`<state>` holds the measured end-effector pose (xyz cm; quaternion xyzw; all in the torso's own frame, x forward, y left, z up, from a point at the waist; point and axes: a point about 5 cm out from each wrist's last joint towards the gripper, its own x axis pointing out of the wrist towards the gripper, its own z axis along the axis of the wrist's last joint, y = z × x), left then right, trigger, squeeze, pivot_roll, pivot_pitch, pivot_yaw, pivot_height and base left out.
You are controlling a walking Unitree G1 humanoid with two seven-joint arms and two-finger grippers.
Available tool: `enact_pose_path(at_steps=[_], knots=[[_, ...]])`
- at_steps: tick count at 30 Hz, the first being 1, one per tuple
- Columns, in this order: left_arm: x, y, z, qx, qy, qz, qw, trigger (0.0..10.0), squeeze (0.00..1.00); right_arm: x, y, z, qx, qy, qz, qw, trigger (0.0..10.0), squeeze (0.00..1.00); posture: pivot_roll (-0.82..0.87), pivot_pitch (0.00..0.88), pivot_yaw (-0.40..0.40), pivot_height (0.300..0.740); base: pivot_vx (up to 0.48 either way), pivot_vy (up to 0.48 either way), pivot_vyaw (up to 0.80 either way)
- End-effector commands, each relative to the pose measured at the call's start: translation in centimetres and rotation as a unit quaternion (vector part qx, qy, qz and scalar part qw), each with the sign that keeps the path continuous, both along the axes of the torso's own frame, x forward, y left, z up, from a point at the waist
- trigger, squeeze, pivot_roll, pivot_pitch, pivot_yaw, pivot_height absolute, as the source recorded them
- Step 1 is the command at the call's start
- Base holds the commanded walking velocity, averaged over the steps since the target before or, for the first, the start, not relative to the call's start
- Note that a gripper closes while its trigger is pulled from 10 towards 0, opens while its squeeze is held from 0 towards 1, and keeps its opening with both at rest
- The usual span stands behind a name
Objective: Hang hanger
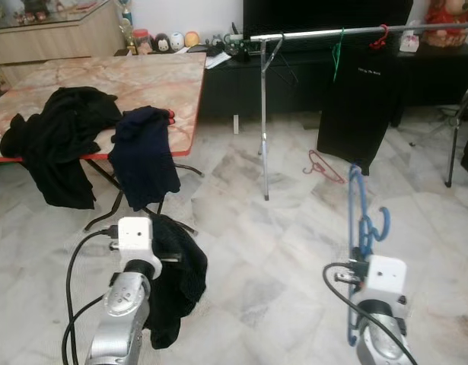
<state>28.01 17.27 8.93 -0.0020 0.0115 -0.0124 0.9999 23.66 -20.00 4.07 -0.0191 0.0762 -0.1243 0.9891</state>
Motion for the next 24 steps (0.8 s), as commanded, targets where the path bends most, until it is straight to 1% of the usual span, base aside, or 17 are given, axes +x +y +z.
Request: enact_pose_path(at_steps=[1, 8, 24], knots=[[0.40, 0.04, 0.84, -0.001, -0.017, 0.001, 1.000, 10.0, 0.00, 0.21, 0.53, -0.02, 0.004, -0.004, 0.008, 1.000, 10.0, 0.00, -0.07, 0.000, 0.040, 0.740, 0.000, 0.251, 0.00], [0.61, 0.12, 0.88, -0.001, -0.015, 0.000, 1.000, 10.0, 0.00, 0.58, 0.84, 0.24, 0.007, -0.012, 0.011, 1.000, 10.0, 0.00, -0.06, 0.000, 0.043, 0.740, 0.000, 0.249, 0.00], [0.46, 0.45, 0.97, -0.002, -0.016, 0.011, 1.000, 10.0, 0.00, 0.91, 0.83, 0.42, 0.002, -0.015, 0.017, 1.000, 10.0, 0.00, -0.05, 0.000, 0.031, 0.740, 0.000, 0.251, 0.00]])
